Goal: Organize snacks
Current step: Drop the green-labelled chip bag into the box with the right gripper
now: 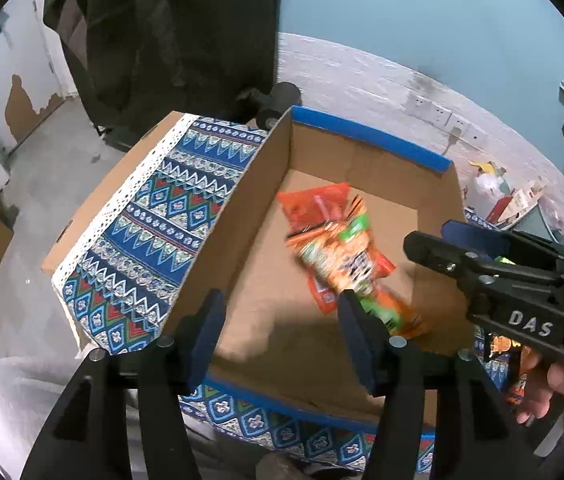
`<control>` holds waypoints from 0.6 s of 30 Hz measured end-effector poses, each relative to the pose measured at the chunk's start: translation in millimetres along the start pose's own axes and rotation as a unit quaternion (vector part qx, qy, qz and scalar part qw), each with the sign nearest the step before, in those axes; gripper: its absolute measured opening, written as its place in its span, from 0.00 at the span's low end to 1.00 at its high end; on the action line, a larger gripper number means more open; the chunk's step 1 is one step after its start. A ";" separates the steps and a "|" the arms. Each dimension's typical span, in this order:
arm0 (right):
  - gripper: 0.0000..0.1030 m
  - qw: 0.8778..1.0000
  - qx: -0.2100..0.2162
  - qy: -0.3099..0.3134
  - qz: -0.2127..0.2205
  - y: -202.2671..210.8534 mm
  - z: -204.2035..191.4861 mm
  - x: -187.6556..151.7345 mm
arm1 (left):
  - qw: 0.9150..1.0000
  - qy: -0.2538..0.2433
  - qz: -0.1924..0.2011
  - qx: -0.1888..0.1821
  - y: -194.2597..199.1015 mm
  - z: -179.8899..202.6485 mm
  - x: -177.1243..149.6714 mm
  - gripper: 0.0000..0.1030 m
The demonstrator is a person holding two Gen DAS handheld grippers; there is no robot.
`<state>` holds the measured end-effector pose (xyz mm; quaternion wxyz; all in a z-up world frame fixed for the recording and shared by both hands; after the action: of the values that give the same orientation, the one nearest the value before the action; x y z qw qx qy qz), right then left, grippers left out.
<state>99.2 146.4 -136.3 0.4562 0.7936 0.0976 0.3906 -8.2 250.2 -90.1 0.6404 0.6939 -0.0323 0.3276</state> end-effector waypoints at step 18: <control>0.66 0.997 -0.063 -0.025 0.035 85.3 60.1 -36.6 | 0.997 -0.049 -0.005 -0.063 11.6 74.4 -3.2 0.66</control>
<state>99.9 40.6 -104.1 0.4936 0.7756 0.0337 0.3921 14.6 179.3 -79.0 0.6820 0.6679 -0.0805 0.2868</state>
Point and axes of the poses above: each gripper's, at about its wrist camera, not at the fingertips, and y roughly against the way its jaws point, z to its right, x to its top, the point moved 1 cm from there along -y, roughly the way its jaws point, and after that the axes turned 2 degrees about x, right-handed, at the moved point
